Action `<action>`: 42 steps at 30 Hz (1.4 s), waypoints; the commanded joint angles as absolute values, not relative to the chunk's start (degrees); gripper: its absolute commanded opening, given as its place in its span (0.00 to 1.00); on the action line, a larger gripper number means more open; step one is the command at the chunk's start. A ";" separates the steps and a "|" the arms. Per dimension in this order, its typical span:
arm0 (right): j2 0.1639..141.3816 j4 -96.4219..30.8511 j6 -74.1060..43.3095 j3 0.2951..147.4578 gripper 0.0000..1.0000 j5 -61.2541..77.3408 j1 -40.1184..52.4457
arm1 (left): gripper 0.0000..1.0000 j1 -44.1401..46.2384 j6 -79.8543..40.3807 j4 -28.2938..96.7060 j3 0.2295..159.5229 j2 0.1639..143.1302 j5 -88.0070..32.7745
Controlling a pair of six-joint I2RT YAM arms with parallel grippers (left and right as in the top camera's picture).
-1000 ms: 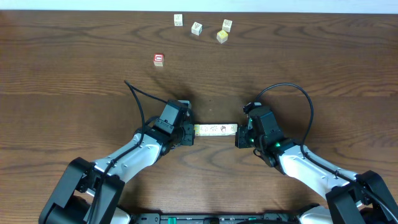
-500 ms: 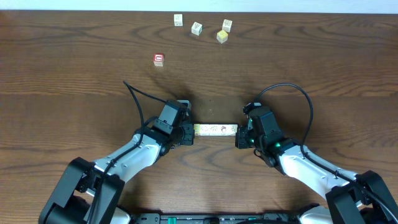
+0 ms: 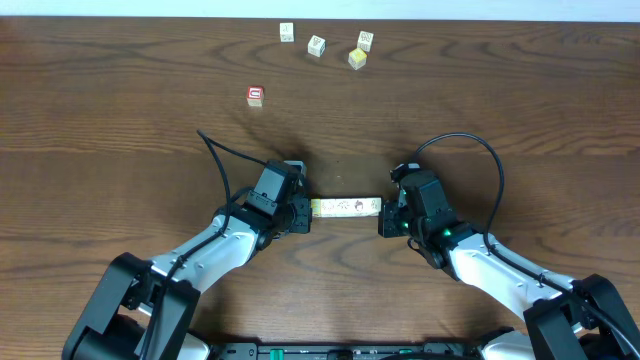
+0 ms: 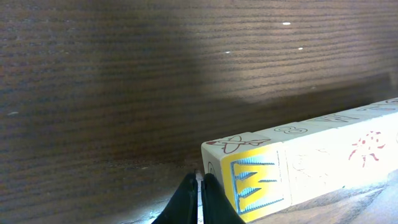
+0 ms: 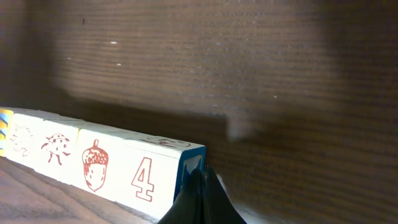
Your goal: Lift 5 blocks
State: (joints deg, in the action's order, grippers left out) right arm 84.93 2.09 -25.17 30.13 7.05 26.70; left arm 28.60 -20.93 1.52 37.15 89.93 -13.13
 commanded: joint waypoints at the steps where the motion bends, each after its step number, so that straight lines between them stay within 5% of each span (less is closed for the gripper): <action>1: 84.97 3.77 -24.77 30.76 0.01 18.74 27.86 | 0.07 30.20 -20.16 0.12 37.67 87.42 -21.89; 42: 76.69 0.45 -24.56 32.25 0.01 18.52 27.86 | 0.07 30.20 -20.43 0.36 37.74 80.55 -21.89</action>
State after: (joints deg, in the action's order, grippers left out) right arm 77.71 -1.04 -25.15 30.13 6.42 26.68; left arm 28.47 -20.73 1.87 37.08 81.47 -12.08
